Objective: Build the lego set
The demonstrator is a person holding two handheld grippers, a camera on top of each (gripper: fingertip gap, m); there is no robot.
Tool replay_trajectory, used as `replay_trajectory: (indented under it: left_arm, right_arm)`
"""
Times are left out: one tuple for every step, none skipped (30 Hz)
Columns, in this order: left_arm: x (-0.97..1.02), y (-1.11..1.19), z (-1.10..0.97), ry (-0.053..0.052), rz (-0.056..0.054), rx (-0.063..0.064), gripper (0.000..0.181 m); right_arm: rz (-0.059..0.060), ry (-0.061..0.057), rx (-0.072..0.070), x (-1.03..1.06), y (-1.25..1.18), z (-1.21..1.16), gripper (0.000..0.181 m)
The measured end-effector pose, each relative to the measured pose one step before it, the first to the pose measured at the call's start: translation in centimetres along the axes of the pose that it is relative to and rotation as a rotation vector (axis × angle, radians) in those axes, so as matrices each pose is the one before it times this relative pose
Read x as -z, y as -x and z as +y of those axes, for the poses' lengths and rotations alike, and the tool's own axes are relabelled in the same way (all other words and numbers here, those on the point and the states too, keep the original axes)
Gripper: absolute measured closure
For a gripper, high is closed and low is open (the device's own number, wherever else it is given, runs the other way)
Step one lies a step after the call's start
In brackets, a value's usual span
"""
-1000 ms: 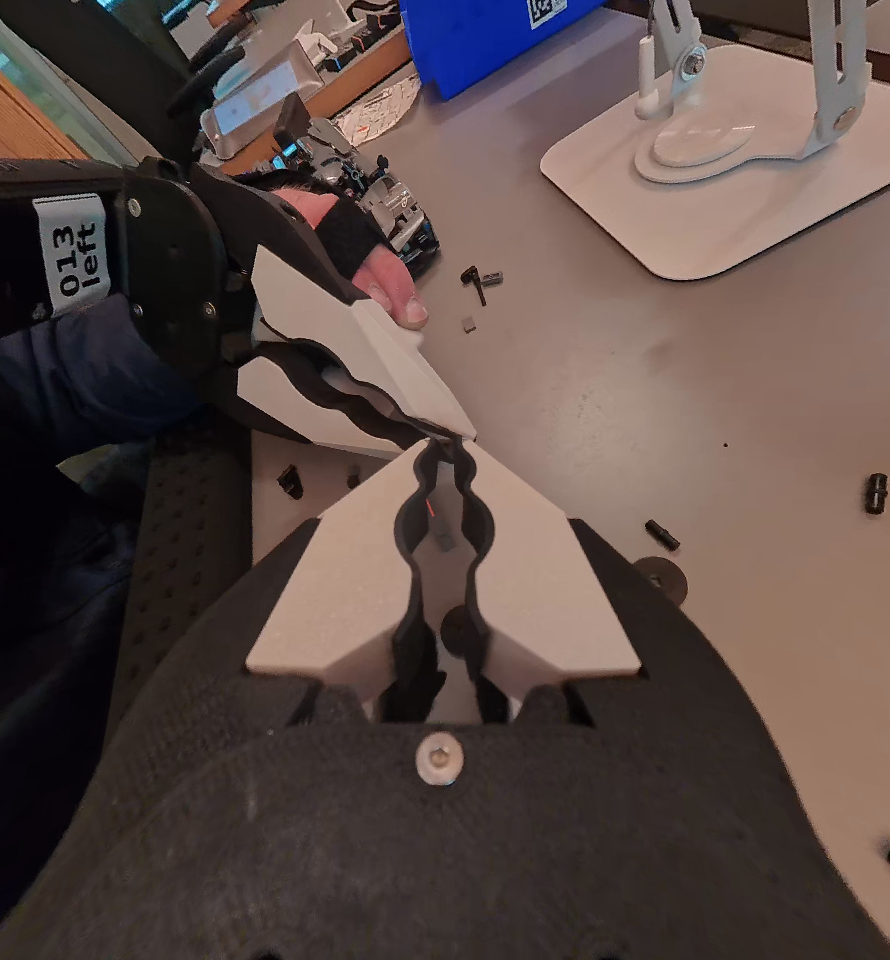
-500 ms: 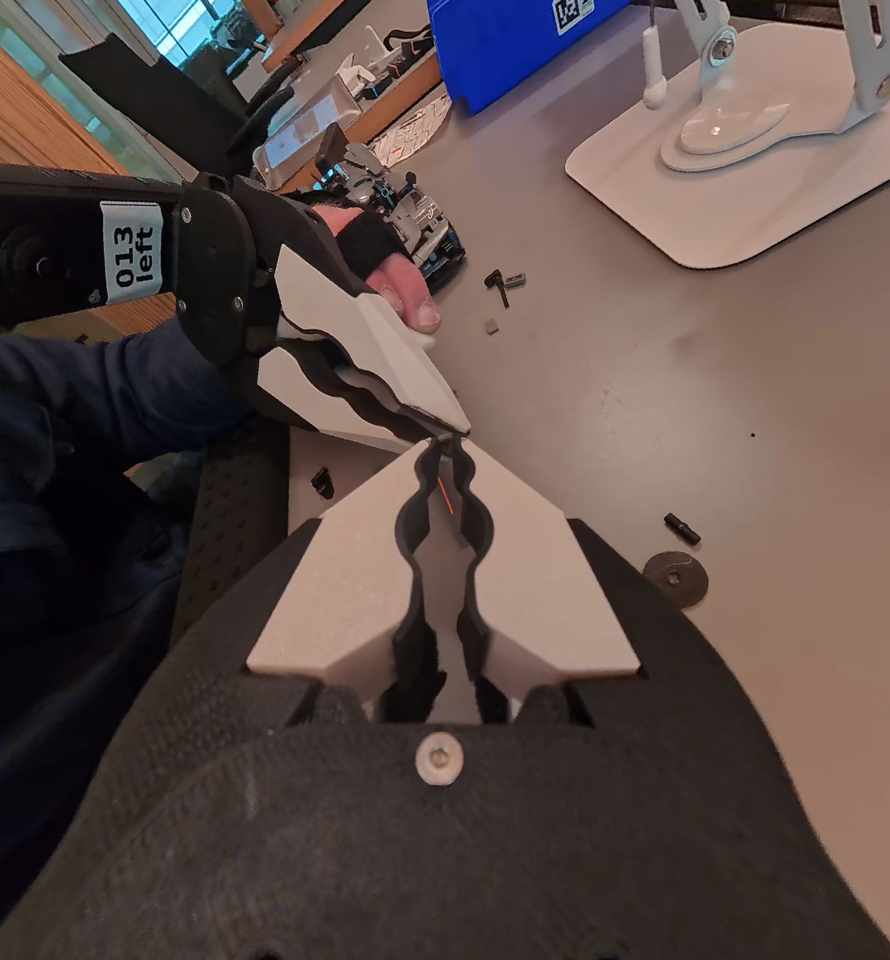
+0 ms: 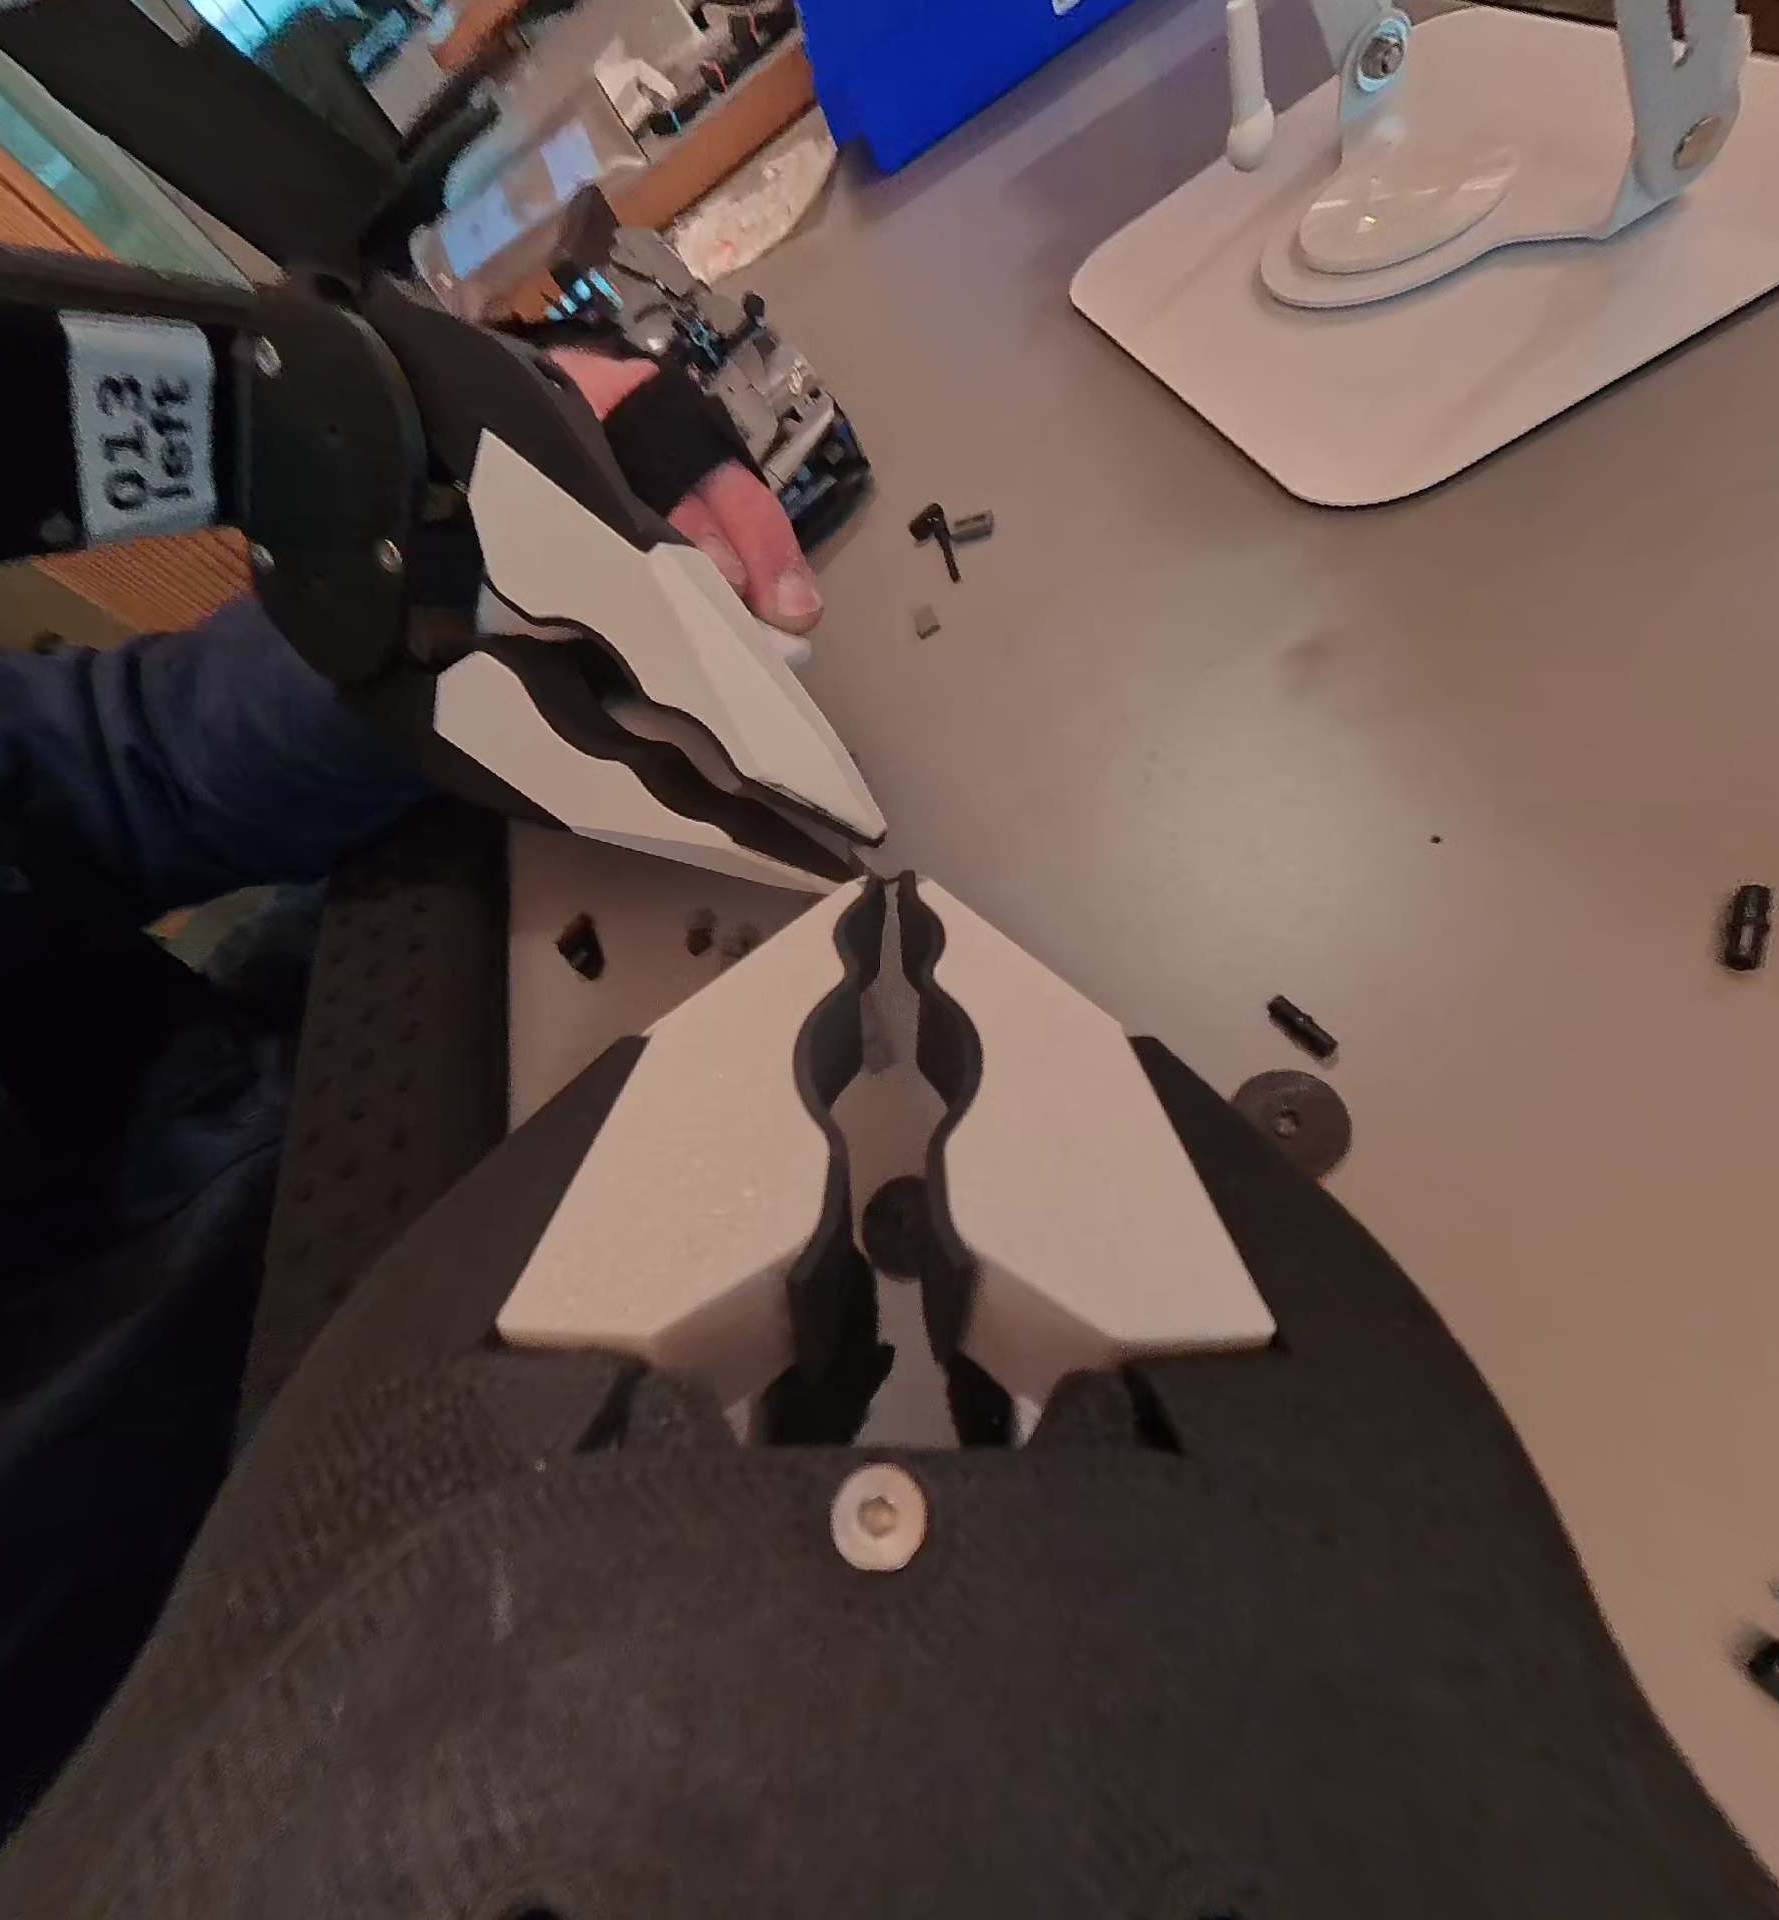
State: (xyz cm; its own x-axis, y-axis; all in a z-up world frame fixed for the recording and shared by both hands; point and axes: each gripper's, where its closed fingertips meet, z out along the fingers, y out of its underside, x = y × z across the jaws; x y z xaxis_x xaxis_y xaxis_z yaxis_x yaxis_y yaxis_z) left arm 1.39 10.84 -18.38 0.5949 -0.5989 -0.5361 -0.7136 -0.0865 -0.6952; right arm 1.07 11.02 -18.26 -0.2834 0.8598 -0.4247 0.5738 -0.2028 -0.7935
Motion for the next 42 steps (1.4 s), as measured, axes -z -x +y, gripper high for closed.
replay_trajectory:
  left_arm:
    - [-0.032, -0.089, -0.003, -0.0016, 0.0064, 0.0034, 0.176]
    - [-0.01, -0.038, -0.012, -0.0022, 0.0046, 0.0046, 0.176]
    - [-0.005, -0.054, 0.01, -0.0015, 0.0068, 0.0075, 0.176]
    - [-0.013, -0.079, 0.027, -0.0019, 0.0113, 0.0107, 0.176]
    - [-0.02, -0.104, 0.054, -0.0017, 0.0127, 0.0127, 0.176]
    - [-0.022, -0.094, 0.063, -0.0026, 0.0122, 0.011, 0.176]
    - [-0.025, -0.126, 0.064, -0.0023, 0.0146, 0.0119, 0.176]
    - [-0.036, -0.155, 0.043, -0.0029, 0.0169, 0.014, 0.176]
    - [-0.051, -0.109, 0.18, 0.0055, 0.0113, 0.0072, 0.176]
    - [-0.034, -0.027, 0.141, 0.0032, 0.0024, -0.0008, 0.176]
    - [-0.005, -0.06, -0.01, -0.003, 0.0077, 0.0052, 0.176]
    - [0.017, -0.087, -0.087, -0.0049, 0.0097, 0.0069, 0.176]
    - [-0.015, -0.113, 0.043, 0.0023, 0.0084, 0.0011, 0.176]
    - [-0.045, -0.093, 0.136, 0.0067, 0.0043, -0.0058, 0.176]
    - [-0.032, -0.08, 0.075, 0.0033, 0.0049, -0.0016, 0.176]
    - [-0.011, -0.063, -0.026, -0.0037, 0.0074, 0.0054, 0.176]
    - [0.015, -0.025, -0.018, -0.0036, 0.0078, 0.0071, 0.176]
    - [0.011, -0.022, 0.042, -0.0012, 0.0059, 0.004, 0.176]
    - [-0.003, -0.024, 0.109, 0.0014, 0.0051, 0.0023, 0.176]
    - [-0.012, -0.033, 0.11, 0.003, 0.005, 0.0021, 0.176]
    - [-0.026, -0.031, 0.125, 0.0041, 0.0027, -0.0005, 0.176]
    - [-0.042, -0.011, 0.087, 0.0037, 0.0007, -0.0021, 0.176]
    - [-0.023, -0.021, 0.012, -0.0005, 0.002, 0.0008, 0.176]
    - [-0.008, -0.062, -0.075, -0.0044, 0.0057, 0.0043, 0.176]
    - [-0.01, -0.072, -0.057, -0.0044, 0.0073, 0.0046, 0.176]
    - [-0.012, -0.072, -0.002, -0.0017, 0.0067, 0.0033, 0.176]
    - [-0.033, -0.051, 0.039, 0.0007, 0.0066, 0.0038, 0.176]
    - [-0.05, -0.077, 0.04, -0.0013, 0.011, 0.009, 0.176]
    - [-0.026, -0.013, 0.028, -0.0029, 0.0089, 0.0128, 0.176]
    - [0.002, -0.002, 0.081, -0.0005, 0.0082, 0.0088, 0.176]
    - [-0.019, -0.054, 0.084, -0.0014, 0.0102, 0.0089, 0.176]
    - [-0.014, -0.05, 0.048, -0.0039, 0.0102, 0.013, 0.176]
    - [-0.001, -0.009, 0.016, -0.0052, 0.0062, 0.0097, 0.176]
    - [0.022, -0.001, -0.024, -0.0055, 0.0058, 0.009, 0.176]
    - [0.003, 0.002, -0.011, -0.0041, 0.0061, 0.0102, 0.176]
    - [-0.012, -0.036, 0.0, -0.0026, 0.0065, 0.0075, 0.176]
    - [-0.026, -0.046, 0.032, -0.0009, 0.0058, 0.0057, 0.176]
    - [-0.067, -0.071, 0.069, 0.0016, 0.0073, 0.0089, 0.176]
    - [-0.078, -0.095, 0.135, 0.0056, 0.009, 0.0106, 0.176]
    - [-0.054, -0.207, 0.268, 0.0151, 0.0161, 0.0115, 0.175]
    - [-0.022, -0.299, 0.611, 0.0355, 0.0239, 0.0125, 0.173]
    - [0.056, -0.288, 0.911, 0.0514, 0.0212, 0.0056, 0.169]
  right_arm:
    - [0.0215, 0.0138, 0.0288, -0.054, -0.073, 0.115, 0.18]
    - [0.0227, 0.0129, 0.0322, -0.02, -0.045, 0.049, 0.179]
    - [0.0283, 0.0153, 0.0434, 0.008, -0.072, 0.051, 0.177]
    - [0.0347, 0.0174, 0.0611, 0.006, -0.08, 0.042, 0.174]
    - [0.041, 0.0198, 0.0755, -0.019, -0.053, 0.035, 0.172]
    - [0.0387, 0.023, 0.0788, -0.069, 0.031, 0.091, 0.171]
    - [0.0238, 0.0215, 0.0717, -0.142, 0.228, 0.086, 0.169]
    - [0.0099, 0.0166, 0.0582, -0.17, 0.344, 0.076, 0.167]
    - [0.0127, 0.0167, 0.0466, -0.164, 0.182, 0.133, 0.17]
    - [0.0129, 0.0248, 0.0404, -0.179, 0.093, 0.289, 0.167]
    - [0.0001, 0.0277, 0.0348, -0.212, 0.252, 0.355, 0.164]
    - [0.0027, 0.0191, 0.0276, -0.175, 0.18, 0.233, 0.163]
    - [0.0061, 0.0127, 0.022, -0.089, 0.067, 0.15, 0.163]
    - [0.0055, 0.0072, 0.0208, -0.001, 0.035, 0.071, 0.163]
    - [0.0125, 0.0014, 0.021, 0.056, -0.071, -0.008, 0.166]
    - [0.013, -0.001, 0.0201, 0.054, -0.069, -0.065, 0.168]
    - [0.0061, -0.0008, 0.0209, 0.035, 0.061, -0.09, 0.168]
    - [0.0066, 0.0019, 0.0253, 0.004, 0.09, -0.066, 0.167]
    - [0.0103, 0.0041, 0.0262, -0.022, 0.057, -0.044, 0.167]
    - [0.0061, 0.0033, 0.0174, -0.047, 0.071, -0.032, 0.168]
    - [0.0001, 0.0029, 0.0062, -0.06, 0.075, -0.014, 0.167]
    - [0.0025, 0.0027, 0.0032, -0.041, 0.007, 0.002, 0.167]
    - [0.0077, 0.0021, 0.007, -0.002, -0.065, 0.006, 0.168]
    - [0.0112, 0.0001, 0.009, 0.025, -0.109, -0.04, 0.168]
    - [0.012, 0.0003, 0.0101, 0.04, -0.128, -0.057, 0.167]
    - [0.0065, 0.0033, 0.0127, 0.01, -0.003, -0.001, 0.167]
    - [0.0028, -0.001, 0.0152, -0.028, 0.084, -0.059, 0.168]
    - [0.0044, -0.0042, 0.0177, -0.037, 0.094, -0.113, 0.17]
    - [0.0051, 0.0017, 0.0179, -0.079, 0.079, -0.025, 0.171]
    - [0.0062, 0.0056, 0.012, -0.097, 0.025, 0.032, 0.172]
    - [0.0003, 0.0041, 0.0053, -0.075, 0.067, 0.027, 0.173]
    - [-0.0012, 0.0019, 0.0017, -0.045, 0.043, 0.017, 0.173]
    - [-0.0003, -0.0002, 0.0005, -0.008, 0.006, 0.003, 0.173]
    - [-0.0025, -0.002, -0.0049, 0.004, -0.002, -0.004, 0.173]
    - [-0.0064, -0.0034, -0.0118, 0.012, 0.013, -0.005, 0.173]
    - [-0.0087, -0.0038, -0.0127, 0.0, 0.029, 0.008, 0.174]
    - [-0.0097, -0.002, -0.011, -0.014, 0.063, 0.043, 0.174]
    - [-0.0127, 0.0007, -0.0148, -0.048, 0.095, 0.076, 0.174]
    - [-0.0201, 0.0017, -0.0225, -0.08, 0.163, 0.095, 0.174]
    - [-0.0255, 0.0049, -0.0265, -0.105, 0.223, 0.174, 0.174]
    - [-0.0208, 0.0145, -0.0239, -0.135, 0.15, 0.351, 0.174]
    - [-0.0157, 0.0201, -0.0173, -0.158, 0.099, 0.437, 0.174]
